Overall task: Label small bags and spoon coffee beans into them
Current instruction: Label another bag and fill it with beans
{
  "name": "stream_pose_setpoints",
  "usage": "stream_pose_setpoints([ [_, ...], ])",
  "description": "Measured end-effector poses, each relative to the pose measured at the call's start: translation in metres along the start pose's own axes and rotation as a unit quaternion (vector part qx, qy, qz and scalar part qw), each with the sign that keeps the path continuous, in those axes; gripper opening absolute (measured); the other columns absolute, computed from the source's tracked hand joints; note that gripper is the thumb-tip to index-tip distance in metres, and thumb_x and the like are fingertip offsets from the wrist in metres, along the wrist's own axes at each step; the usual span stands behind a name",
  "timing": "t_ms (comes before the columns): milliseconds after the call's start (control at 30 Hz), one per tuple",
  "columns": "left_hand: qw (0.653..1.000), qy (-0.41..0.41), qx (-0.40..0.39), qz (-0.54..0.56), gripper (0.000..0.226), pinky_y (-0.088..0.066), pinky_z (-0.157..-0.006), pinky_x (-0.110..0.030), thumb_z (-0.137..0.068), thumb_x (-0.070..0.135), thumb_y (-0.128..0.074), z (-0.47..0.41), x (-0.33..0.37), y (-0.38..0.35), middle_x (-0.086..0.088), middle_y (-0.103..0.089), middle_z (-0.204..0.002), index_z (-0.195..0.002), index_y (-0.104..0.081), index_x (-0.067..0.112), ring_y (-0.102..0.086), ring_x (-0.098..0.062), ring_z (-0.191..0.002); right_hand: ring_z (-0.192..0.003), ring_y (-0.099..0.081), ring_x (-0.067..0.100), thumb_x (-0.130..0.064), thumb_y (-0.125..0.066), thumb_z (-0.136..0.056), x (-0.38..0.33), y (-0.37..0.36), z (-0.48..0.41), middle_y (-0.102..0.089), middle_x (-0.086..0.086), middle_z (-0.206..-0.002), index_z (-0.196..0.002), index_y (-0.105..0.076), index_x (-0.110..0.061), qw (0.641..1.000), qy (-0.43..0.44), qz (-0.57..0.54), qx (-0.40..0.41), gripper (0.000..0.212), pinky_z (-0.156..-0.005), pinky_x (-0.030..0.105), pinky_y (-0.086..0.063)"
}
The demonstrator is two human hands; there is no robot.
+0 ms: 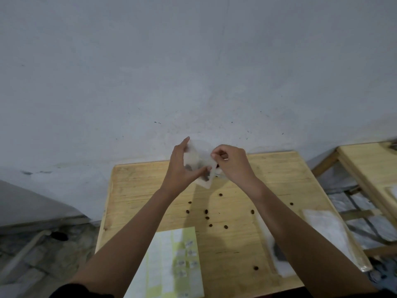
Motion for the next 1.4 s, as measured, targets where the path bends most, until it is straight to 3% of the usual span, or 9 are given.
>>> stream_pose_setpoints([
  [167,0.996,0.02,0.047,0.073,0.043,-0.051,-0.072,-0.017,-0.087,0.022,-0.066,-0.008,0.012,0.014,-0.005,-0.061,-0.103,-0.126,-0.049,0.02,-0.063,-0.014,-0.086,-0.076,-0.061,-0.003,-0.011,-0.06,-0.089,-0.004,0.014,-0.002,-0.067,-0.002,-0.086,-0.093,-0.067,-0.018,0.995,0.013,-0.073,0.072,0.01,-0.069,0.003,-0.046],
  [333,0.986,0.018,0.093,0.134,0.032,-0.053,-0.068,-0.026,-0.088,0.015,-0.065,-0.013,0.023,0.027,-0.012,-0.064,-0.092,-0.118,-0.055,0.016,-0.068,-0.017,-0.07,-0.075,-0.06,-0.008,-0.015,-0.065,-0.086,-0.018,0.014,0.002,-0.064,-0.006,-0.082,-0.097,-0.065,-0.02,0.987,0.034,-0.134,0.077,0.012,-0.071,0.006,-0.048],
  [500,0.983,0.018,0.093,0.158,0.027,-0.053,-0.071,-0.031,-0.086,0.012,-0.066,-0.016,0.027,0.038,-0.019,-0.066,-0.089,-0.111,-0.058,0.015,-0.069,-0.021,-0.074,-0.073,-0.06,0.0,-0.009,-0.067,-0.083,-0.027,0.009,-0.001,-0.061,-0.006,-0.078,-0.091,-0.063,-0.022,0.985,0.02,-0.146,0.086,0.015,-0.067,0.008,-0.048],
  [767,0.987,0.011,0.076,0.139,0.022,-0.053,-0.079,-0.031,-0.086,0.009,-0.065,-0.021,0.033,0.046,-0.004,-0.068,-0.079,-0.107,-0.058,0.014,-0.068,-0.017,-0.079,-0.073,-0.059,0.011,-0.005,-0.065,-0.084,-0.037,0.006,-0.006,-0.063,0.0,-0.077,-0.097,-0.055,-0.02,0.987,0.027,-0.141,0.072,0.022,-0.065,0.008,-0.045],
  [867,0.99,0.004,0.08,0.118,0.019,-0.053,-0.079,-0.026,-0.088,0.008,-0.062,-0.021,0.032,0.05,-0.002,-0.066,-0.079,-0.105,-0.058,0.016,-0.067,-0.014,-0.078,-0.075,-0.062,0.009,-0.008,-0.066,-0.082,-0.04,0.004,-0.005,-0.067,0.004,-0.08,-0.102,-0.055,-0.021,0.987,0.025,-0.145,0.061,0.026,-0.067,0.006,-0.046],
  [1000,0.993,-0.01,0.066,0.099,0.019,-0.05,-0.074,-0.017,-0.088,0.005,-0.06,-0.017,0.036,0.046,-0.002,-0.065,-0.079,-0.105,-0.057,0.014,-0.065,-0.006,-0.074,-0.08,-0.061,-0.005,-0.013,-0.069,-0.08,-0.042,-0.004,-0.009,-0.068,-0.007,-0.087,-0.091,-0.065,-0.022,0.995,0.011,-0.098,0.028,0.014,-0.066,0.002,-0.045],
  [1167,0.993,0.007,0.042,0.113,0.017,-0.049,-0.07,-0.025,-0.089,0.008,-0.06,-0.013,0.034,0.044,-0.007,-0.068,-0.078,-0.102,-0.056,0.018,-0.065,-0.011,-0.073,-0.08,-0.061,-0.005,-0.003,-0.068,-0.081,-0.041,-0.009,-0.009,-0.067,-0.006,-0.084,-0.083,-0.067,-0.011,0.995,0.014,-0.093,0.028,0.009,-0.07,-0.002,-0.043],
  [1300,0.994,0.015,0.012,0.106,0.017,-0.049,-0.073,-0.048,-0.089,0.012,-0.061,-0.014,0.031,0.047,0.0,-0.072,-0.077,-0.1,-0.054,0.023,-0.064,-0.036,-0.079,-0.076,-0.06,-0.006,-0.012,-0.073,-0.078,-0.041,-0.012,-0.005,-0.068,-0.008,-0.082,-0.08,-0.069,-0.014,0.995,0.01,-0.089,0.034,0.006,-0.066,-0.001,-0.043],
  [1400,0.994,0.022,0.0,0.104,0.015,-0.05,-0.074,-0.047,-0.088,0.012,-0.062,-0.015,0.033,0.048,-0.002,-0.073,-0.076,-0.099,-0.054,0.018,-0.065,-0.032,-0.075,-0.075,-0.059,-0.004,-0.017,-0.076,-0.076,-0.042,-0.016,-0.006,-0.066,-0.01,-0.078,-0.076,-0.068,-0.015,0.996,0.004,-0.078,0.049,0.008,-0.063,-0.001,-0.042],
])
Point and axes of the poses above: each hand's wrist, its own z-axis away from the middle knuckle, its own y-axis out of the back of the hand, x = y × z, the point moved 1 cm from there along -z, towards the middle knuckle
